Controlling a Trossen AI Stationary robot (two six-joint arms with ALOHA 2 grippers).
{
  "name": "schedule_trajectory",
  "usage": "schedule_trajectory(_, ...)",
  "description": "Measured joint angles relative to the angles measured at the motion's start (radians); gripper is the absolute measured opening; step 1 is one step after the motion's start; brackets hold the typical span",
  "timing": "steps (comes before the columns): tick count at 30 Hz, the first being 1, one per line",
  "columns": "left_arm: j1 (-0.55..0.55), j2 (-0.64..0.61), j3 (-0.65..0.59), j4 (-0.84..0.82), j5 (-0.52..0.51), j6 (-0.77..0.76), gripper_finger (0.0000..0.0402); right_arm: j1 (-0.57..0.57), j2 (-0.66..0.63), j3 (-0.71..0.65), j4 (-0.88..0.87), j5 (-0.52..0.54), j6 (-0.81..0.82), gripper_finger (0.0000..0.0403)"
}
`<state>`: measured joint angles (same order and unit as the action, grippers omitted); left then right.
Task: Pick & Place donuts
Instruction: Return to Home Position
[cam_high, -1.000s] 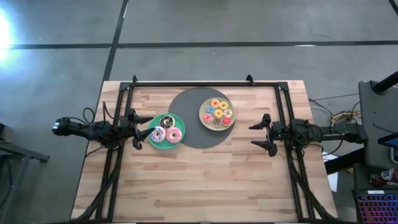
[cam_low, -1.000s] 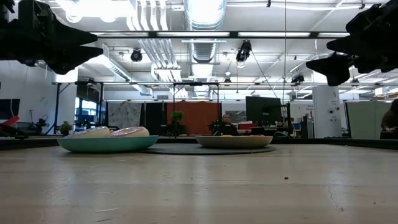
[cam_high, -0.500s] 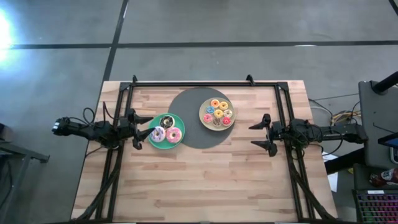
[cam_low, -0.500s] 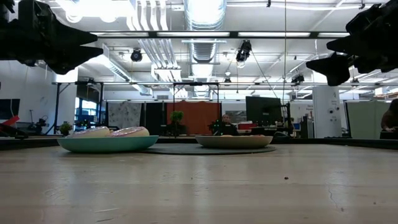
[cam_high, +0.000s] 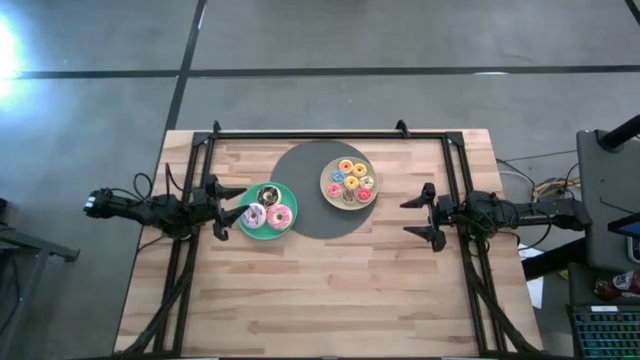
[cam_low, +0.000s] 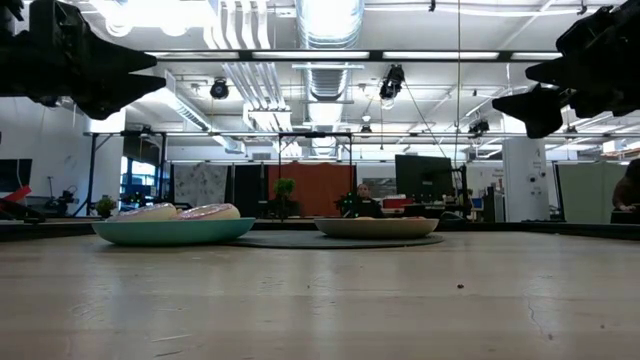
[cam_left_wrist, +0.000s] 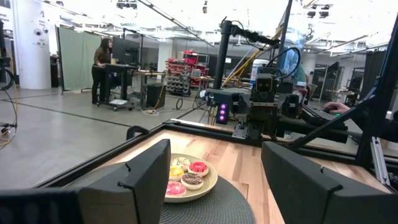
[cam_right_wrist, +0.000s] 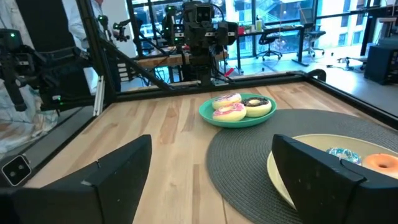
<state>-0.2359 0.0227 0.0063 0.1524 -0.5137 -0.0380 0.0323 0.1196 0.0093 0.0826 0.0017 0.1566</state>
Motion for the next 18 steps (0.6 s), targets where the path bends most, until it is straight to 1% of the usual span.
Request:
schedule_trajectory(13,0.000,0.000,0.000,0.000,0.000,0.000,0.0227,0.000,0.000,0.000,0.000,0.000,0.000,0.0315)
schedule_trajectory(18,0.000,0.000,0.000,0.000,0.000,0.000,0.0227,0.000,0.000,0.000,0.000,0.000,0.000,0.0318)
